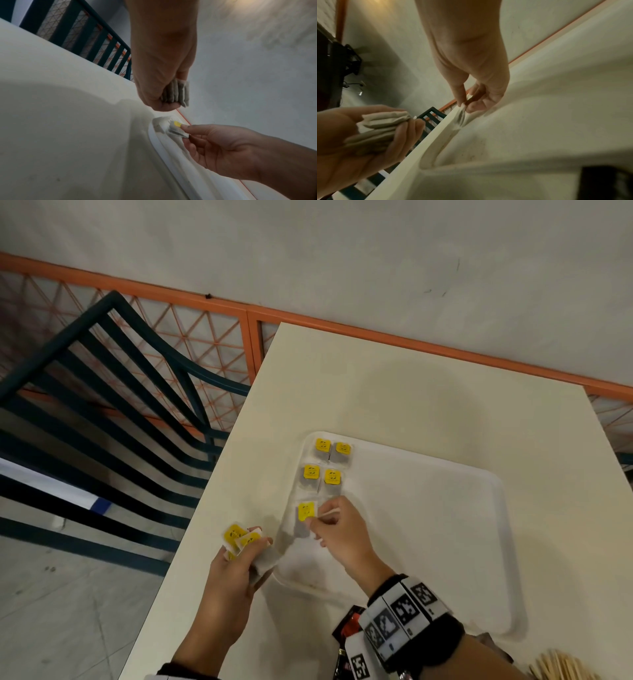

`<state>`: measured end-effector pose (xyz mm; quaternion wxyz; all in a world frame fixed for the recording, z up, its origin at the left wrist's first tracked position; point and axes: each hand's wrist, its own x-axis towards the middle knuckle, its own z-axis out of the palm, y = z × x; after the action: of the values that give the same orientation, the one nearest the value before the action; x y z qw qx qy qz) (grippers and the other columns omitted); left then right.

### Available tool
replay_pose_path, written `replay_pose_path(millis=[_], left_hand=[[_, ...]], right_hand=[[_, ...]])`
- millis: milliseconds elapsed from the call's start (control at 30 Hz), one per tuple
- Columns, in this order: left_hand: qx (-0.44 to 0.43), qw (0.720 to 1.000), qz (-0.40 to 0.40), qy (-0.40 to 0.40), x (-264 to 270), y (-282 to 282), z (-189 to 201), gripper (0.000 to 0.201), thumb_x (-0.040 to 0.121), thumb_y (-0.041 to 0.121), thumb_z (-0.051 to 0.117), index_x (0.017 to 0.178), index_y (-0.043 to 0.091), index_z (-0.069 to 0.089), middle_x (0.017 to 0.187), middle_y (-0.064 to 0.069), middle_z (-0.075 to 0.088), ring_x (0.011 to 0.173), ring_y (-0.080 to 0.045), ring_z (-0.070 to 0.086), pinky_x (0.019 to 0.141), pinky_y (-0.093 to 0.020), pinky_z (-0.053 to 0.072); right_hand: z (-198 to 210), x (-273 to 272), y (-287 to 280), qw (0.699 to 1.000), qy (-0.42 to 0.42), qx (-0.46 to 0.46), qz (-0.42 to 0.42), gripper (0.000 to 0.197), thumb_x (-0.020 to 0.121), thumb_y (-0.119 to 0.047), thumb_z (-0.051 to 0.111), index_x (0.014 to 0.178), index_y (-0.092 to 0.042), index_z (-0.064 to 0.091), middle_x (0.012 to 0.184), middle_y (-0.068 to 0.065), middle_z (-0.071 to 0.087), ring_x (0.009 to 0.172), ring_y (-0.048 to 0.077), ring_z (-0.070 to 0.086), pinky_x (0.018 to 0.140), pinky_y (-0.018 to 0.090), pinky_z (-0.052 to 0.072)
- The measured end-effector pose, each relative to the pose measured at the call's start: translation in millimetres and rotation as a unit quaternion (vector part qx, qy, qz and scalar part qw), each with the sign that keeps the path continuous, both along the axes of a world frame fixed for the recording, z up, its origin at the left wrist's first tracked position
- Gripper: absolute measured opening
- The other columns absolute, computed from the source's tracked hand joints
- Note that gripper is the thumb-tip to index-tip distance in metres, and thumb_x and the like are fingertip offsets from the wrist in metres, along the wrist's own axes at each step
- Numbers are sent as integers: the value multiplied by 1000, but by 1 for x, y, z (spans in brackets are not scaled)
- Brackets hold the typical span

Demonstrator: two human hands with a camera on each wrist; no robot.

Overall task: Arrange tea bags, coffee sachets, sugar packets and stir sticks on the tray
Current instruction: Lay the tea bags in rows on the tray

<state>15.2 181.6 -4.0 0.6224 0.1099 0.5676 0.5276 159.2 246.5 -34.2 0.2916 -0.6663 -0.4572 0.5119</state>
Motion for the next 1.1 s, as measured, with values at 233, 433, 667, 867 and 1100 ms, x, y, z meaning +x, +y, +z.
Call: replay_pose_path(millis=[233, 433, 667, 867, 1100], left_hand=[[-3, 1000, -5, -30, -3, -4, -5, 19, 90, -1, 45, 97, 11, 59, 88, -8, 62, 84, -20, 60, 77, -33, 50], [13, 999, -34, -5, -3, -5, -7, 17, 88, -1, 50, 95, 10, 61, 78, -2, 72, 72, -12, 71, 67, -28, 59], [24, 998, -46, 23, 1, -4, -4, 17, 85, -1, 55, 100, 6, 63, 82, -5, 74, 75, -16, 71, 76, -34, 58], [34, 998, -51, 29, 1, -2, -6, 36, 73, 13, 71, 107, 3, 64, 102, -15, 72, 94, -27, 69, 79, -31, 58], [7, 999, -37, 21, 4, 1, -9, 24, 87, 13, 58, 109, 4, 63, 105, -16, 69, 97, -30, 66, 89, -41, 50]], right_hand=[[-6, -9, 14, 996, -68, 54, -14, 38, 78, -10, 68, 66, -23, 35, 69, 6, 52, 72, 36, 63, 65, 41, 53], [-6, -11, 18, 991, -117, 70, 17, 30, 81, -15, 67, 76, -16, 38, 72, 3, 52, 68, 20, 51, 53, 14, 35], [8, -10, 10, 988, -129, 70, 52, 21, 86, -29, 62, 85, -14, 47, 71, -4, 50, 70, 15, 50, 62, 22, 36], [24, -3, -10, 981, 24, -40, 189, 21, 90, -33, 57, 94, -14, 64, 76, -1, 60, 61, 7, 54, 58, 16, 42], [22, 1, -19, 982, 78, -71, 155, 21, 88, -12, 61, 104, 2, 64, 71, 2, 59, 58, 7, 55, 56, 18, 46]])
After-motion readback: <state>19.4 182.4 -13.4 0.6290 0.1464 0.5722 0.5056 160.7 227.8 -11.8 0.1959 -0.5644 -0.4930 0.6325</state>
